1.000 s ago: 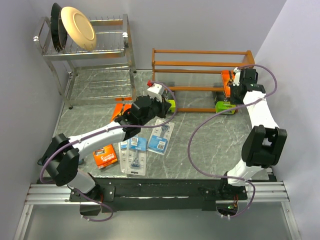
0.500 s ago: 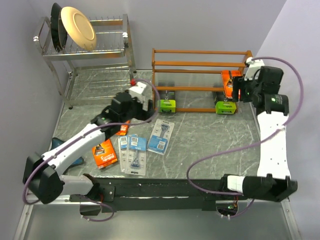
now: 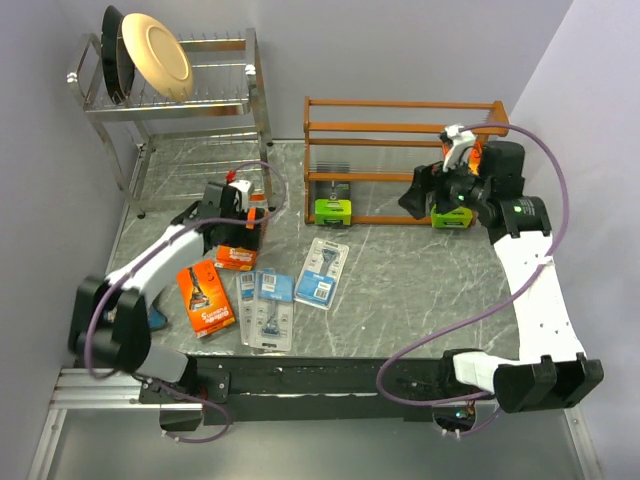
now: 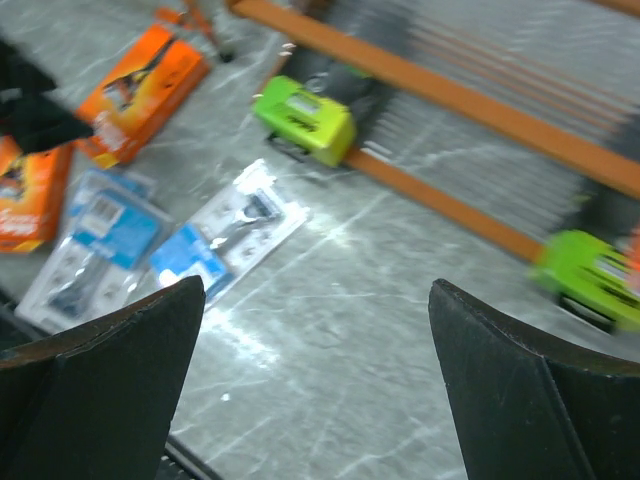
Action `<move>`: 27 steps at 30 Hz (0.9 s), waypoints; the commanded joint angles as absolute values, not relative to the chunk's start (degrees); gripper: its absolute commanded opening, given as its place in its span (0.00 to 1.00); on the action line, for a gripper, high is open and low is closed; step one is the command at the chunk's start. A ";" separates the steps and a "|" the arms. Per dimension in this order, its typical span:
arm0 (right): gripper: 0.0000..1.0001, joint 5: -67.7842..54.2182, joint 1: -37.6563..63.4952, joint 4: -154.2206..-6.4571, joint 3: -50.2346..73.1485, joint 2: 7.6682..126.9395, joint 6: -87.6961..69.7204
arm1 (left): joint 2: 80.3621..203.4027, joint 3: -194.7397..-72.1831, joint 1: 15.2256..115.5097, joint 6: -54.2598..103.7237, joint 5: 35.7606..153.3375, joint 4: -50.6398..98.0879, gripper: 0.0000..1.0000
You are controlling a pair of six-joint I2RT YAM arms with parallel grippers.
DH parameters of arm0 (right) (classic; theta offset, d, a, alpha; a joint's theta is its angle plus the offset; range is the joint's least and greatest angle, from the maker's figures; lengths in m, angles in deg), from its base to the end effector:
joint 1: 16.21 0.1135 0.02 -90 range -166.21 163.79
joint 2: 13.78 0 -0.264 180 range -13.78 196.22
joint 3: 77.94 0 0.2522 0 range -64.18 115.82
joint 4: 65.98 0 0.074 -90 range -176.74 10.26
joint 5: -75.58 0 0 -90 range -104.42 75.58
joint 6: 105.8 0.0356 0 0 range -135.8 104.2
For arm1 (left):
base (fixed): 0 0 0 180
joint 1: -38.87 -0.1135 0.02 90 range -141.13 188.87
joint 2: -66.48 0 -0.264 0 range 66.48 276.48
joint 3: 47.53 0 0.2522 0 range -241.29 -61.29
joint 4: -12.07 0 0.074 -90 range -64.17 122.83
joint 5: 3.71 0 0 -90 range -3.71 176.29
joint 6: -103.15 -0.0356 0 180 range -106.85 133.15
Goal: Place and organize the shaving razors onto the shelf
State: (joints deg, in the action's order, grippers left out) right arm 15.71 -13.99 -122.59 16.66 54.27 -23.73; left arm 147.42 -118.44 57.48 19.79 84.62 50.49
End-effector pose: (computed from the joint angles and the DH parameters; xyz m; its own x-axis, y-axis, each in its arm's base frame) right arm 0.2367 0.0271 0.4186 -0.4312 -0.1361 -0.8919 -0.5322 0.8366 0.1296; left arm 0.2841 -0.0946 0.2483 -0.7393 0.1270 -0.6613 0.2166 0.9747 -0.0550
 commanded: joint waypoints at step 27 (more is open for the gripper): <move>1.00 18.63 -11.02 -121.14 17.47 58.82 -20.11 | 166.76 -123.44 30.78 18.16 116.00 56.33 0.55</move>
State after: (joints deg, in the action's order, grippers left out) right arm 19.86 -11.58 -119.99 13.93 58.49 -18.50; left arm 167.25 -124.93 30.90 19.35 111.57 55.45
